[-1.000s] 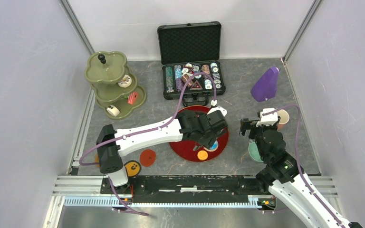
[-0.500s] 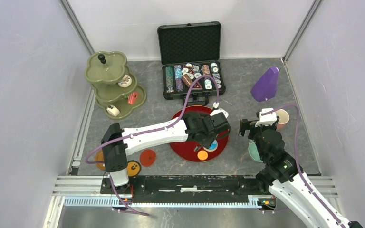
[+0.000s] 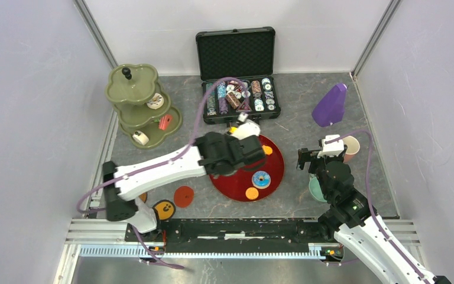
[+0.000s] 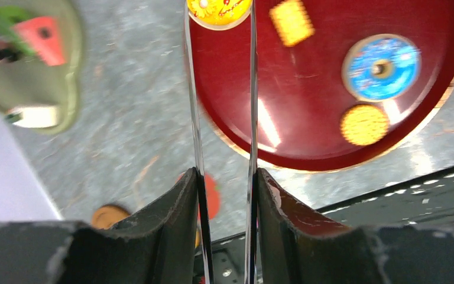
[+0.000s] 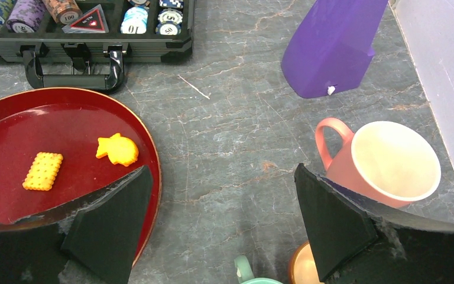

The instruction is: Serve the afternoon tea

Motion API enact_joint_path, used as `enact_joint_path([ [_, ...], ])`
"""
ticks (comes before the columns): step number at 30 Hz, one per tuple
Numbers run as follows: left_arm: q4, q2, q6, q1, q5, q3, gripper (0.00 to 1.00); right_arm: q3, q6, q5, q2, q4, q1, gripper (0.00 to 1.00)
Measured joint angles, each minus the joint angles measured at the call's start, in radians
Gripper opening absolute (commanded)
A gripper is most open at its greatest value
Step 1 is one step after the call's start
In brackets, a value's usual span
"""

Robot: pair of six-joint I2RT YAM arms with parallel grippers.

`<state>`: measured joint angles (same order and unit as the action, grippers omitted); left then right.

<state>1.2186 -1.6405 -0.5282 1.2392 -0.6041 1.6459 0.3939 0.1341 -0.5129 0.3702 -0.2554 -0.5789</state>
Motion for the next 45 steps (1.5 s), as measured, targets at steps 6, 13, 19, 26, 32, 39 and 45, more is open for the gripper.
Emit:
enact_joint_path([
  [6, 0.238, 0.253, -0.117, -0.013, -0.146, -0.078, 0.43, -0.005, 0.0, 0.012, 0.0, 0.008, 0.0, 0.98],
  [13, 0.331, 0.53, -0.202, -0.155, -0.158, -0.18, 0.42, -0.006, 0.0, 0.023, 0.01, 0.011, 0.0, 0.98],
  [19, 0.336, 0.69, -0.147, -0.384, -0.174, -0.191, 0.42, -0.006, 0.0, 0.027, 0.01, 0.014, 0.0, 0.98],
  [26, 0.224, 0.63, -0.002, -0.549, -0.159, -0.277, 0.41, -0.008, 0.0, 0.035, 0.01, 0.014, 0.0, 0.98],
  [32, 0.046, 0.576, 0.105, -0.697, -0.146, -0.352, 0.4, -0.011, 0.0, 0.042, 0.015, 0.014, 0.0, 0.98],
  [39, -0.157, 0.578, 0.196, -0.857, -0.141, -0.417, 0.41, -0.011, 0.0, 0.051, 0.026, 0.014, 0.0, 0.98],
  [45, -0.296, 0.568, 0.208, -0.93, -0.133, -0.455, 0.43, -0.011, 0.0, 0.06, 0.032, 0.014, 0.0, 0.98],
])
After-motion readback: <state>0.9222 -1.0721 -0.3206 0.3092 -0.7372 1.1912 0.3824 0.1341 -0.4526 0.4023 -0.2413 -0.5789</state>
